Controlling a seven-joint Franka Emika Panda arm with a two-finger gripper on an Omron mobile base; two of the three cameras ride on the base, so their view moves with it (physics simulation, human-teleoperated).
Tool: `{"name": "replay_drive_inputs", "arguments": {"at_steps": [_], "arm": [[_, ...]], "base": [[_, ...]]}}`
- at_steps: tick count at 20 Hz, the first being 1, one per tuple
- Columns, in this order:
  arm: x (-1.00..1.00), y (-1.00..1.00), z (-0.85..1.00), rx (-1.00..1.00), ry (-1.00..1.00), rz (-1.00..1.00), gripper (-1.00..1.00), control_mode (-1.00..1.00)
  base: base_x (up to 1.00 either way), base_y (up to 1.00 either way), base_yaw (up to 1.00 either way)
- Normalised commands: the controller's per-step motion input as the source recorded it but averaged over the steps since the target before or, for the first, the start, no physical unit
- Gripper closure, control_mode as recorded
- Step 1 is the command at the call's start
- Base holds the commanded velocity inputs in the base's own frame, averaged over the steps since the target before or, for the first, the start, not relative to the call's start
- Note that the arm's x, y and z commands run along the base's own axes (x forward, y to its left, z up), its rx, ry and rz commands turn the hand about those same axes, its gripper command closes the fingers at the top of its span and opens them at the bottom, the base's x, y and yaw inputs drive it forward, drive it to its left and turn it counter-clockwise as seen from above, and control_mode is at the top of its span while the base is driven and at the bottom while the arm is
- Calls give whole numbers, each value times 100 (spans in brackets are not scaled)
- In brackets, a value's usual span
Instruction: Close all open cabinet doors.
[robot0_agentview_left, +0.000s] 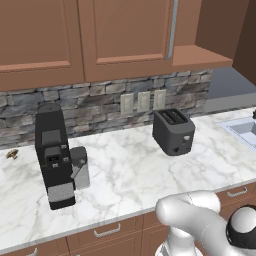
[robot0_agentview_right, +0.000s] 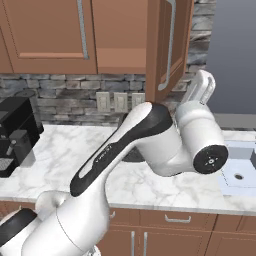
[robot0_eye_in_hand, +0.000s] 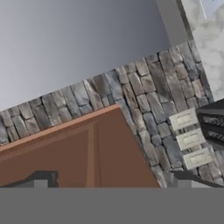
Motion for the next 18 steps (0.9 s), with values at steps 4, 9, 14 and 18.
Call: {"name": "replay_drive_inputs", "arguments": {"at_steps": [4, 9, 14, 18], "arm": [[47, -16, 3, 0, -1, 14, -100, -100], [38, -14, 2, 0, -2, 16, -100, -100], [15, -3, 0, 0, -16, 21, -100, -100], [1, 18, 2, -1, -21, 18, -100, -100]], "base": [[0, 0, 0], [0, 0, 0], [0, 0, 0], [0, 0, 0]]}}
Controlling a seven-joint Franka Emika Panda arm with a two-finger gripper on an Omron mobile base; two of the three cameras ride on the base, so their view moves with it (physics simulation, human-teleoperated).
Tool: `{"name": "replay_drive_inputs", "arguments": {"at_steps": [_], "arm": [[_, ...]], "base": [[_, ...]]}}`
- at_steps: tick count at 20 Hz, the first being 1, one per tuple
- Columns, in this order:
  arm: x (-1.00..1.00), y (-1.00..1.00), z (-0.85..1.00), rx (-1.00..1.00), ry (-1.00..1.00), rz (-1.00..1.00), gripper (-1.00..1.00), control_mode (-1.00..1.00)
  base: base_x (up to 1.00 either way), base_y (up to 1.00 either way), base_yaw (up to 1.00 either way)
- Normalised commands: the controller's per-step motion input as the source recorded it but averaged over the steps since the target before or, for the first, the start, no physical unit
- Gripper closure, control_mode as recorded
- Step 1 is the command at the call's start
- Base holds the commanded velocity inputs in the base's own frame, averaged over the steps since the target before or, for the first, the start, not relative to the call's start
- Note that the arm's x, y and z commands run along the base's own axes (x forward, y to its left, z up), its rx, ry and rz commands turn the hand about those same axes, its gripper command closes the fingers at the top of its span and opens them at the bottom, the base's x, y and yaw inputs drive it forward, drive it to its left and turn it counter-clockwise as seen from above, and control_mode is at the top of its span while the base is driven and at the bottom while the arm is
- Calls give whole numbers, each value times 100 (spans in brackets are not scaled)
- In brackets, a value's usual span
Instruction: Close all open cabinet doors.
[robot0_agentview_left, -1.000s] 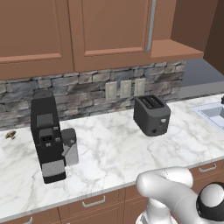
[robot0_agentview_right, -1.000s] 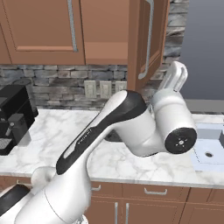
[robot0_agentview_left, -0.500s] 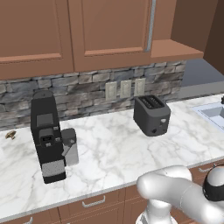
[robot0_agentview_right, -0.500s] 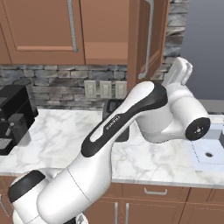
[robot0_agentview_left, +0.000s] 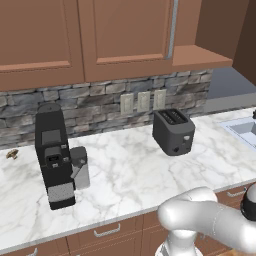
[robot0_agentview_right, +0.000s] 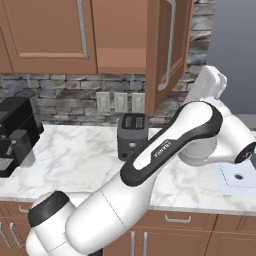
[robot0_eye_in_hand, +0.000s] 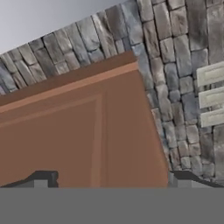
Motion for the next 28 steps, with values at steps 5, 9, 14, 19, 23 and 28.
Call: {"name": "replay_drive_inputs", "arguments": {"at_steps": [5, 9, 14, 19, 23, 28], "arm": [[10, 20, 7, -6, -21, 16, -100, -100], [18, 16, 16, -6, -9, 14, -100, -100], [8, 14, 14, -12, -3, 15, -100, -100], [0, 32, 9, -20, -6, 10, -100, -100], [1, 48, 0, -21, -1, 4, -100, -100], [10, 67, -5, -22, 0, 0, -100, -100]], "base": [[0, 0, 0], [0, 0, 0], [0, 0, 0], [0, 0, 0], [0, 0, 0], [0, 0, 0]]}}
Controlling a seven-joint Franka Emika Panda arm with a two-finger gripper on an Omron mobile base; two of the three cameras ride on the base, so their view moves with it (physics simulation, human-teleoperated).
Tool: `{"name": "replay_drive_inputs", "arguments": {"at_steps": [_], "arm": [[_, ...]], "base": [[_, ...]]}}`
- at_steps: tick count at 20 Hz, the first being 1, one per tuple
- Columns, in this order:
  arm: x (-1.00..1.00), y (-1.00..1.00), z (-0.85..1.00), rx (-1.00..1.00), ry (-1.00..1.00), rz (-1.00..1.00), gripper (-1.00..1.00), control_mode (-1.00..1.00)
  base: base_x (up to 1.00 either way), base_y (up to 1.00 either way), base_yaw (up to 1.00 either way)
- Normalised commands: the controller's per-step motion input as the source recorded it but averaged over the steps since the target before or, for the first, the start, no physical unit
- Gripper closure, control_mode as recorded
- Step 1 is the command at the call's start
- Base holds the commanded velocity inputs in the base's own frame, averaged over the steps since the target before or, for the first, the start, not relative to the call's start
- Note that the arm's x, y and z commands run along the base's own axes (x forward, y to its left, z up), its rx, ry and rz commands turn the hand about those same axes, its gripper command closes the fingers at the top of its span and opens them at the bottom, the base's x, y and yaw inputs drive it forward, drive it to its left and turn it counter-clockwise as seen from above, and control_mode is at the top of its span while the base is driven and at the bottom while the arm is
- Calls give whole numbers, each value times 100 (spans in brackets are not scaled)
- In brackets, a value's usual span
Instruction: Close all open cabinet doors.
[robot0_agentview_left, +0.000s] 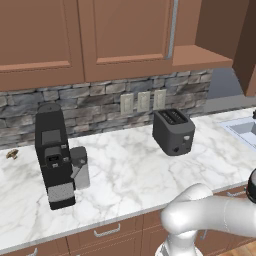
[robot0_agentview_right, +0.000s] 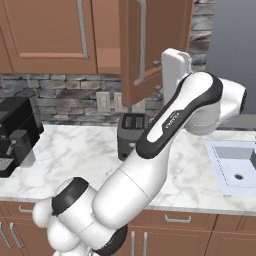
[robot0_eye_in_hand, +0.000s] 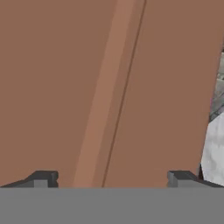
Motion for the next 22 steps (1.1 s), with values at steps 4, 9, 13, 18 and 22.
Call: {"name": "replay_drive_inputs", "arguments": {"at_steps": [4, 9, 13, 18, 22], "arm": [[26, 69, -6, -12, 0, -3, -100, -100], [32, 67, 0, -2, -1, -8, -100, -100], [43, 56, 0, 0, -3, -13, -100, -100], [52, 55, -2, 0, 0, -18, -100, -100], [58, 58, -9, -3, 0, -19, -100, -100]], "base": [[0, 0, 0], [0, 0, 0], [0, 0, 0], [0, 0, 0], [0, 0, 0]]}}
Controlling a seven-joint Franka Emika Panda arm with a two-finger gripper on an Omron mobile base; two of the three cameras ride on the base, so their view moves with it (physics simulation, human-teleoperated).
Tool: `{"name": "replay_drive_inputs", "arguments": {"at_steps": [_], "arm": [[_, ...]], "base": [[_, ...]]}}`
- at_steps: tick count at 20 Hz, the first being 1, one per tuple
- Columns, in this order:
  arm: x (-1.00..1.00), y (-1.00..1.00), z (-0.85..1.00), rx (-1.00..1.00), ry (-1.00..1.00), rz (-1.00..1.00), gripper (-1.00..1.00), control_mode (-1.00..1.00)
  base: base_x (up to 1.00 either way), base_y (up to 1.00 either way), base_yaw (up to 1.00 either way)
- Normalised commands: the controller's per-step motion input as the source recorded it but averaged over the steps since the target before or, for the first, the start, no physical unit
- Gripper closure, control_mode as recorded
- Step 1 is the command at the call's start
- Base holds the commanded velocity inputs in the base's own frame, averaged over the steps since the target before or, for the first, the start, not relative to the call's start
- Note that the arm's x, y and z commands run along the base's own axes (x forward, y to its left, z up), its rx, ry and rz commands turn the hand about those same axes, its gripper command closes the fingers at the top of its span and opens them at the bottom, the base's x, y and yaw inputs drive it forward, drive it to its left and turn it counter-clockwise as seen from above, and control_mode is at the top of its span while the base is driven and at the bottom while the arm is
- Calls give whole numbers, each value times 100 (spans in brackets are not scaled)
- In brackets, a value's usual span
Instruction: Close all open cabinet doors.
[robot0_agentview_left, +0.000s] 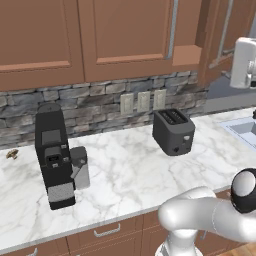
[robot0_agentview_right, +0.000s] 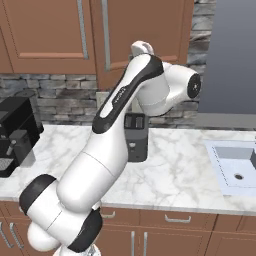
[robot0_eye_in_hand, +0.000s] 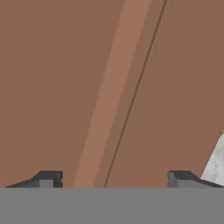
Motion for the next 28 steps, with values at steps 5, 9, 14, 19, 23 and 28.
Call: {"name": "replay_drive_inputs", "arguments": {"at_steps": [5, 9, 14, 19, 23, 28], "arm": [[61, 56, -9, -2, 3, -20, -100, -100], [64, 47, -4, -1, 6, -20, -100, -100], [64, 26, 0, 0, 15, -23, -100, -100], [56, 11, 0, 0, 22, -17, -100, -100], [35, -8, 0, 2, 26, -12, -100, -100], [2, -13, -2, 4, 11, -10, -100, -100]], "base": [[0, 0, 0], [0, 0, 0], [0, 0, 0], [0, 0, 0], [0, 0, 0], [0, 0, 0]]}}
